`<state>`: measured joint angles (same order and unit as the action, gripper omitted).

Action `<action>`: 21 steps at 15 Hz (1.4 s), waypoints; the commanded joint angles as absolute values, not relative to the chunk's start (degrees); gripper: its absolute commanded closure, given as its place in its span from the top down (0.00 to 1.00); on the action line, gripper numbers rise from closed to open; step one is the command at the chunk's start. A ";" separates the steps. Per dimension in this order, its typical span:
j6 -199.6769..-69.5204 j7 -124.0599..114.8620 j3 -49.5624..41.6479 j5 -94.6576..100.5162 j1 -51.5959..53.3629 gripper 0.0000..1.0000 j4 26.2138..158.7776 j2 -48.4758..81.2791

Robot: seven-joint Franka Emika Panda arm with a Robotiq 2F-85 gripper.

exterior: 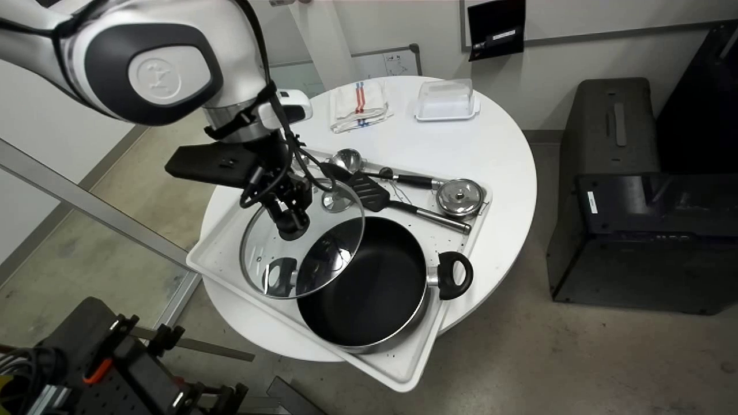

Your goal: Put the glass lid on the black pot.

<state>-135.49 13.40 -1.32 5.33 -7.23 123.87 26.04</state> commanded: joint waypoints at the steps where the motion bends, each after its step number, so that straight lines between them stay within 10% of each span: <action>1: -133.53 11.05 -1.81 -0.18 -9.19 0.25 123.62 25.50; 21: -132.97 6.95 -7.48 -5.34 -15.85 0.25 120.04 29.14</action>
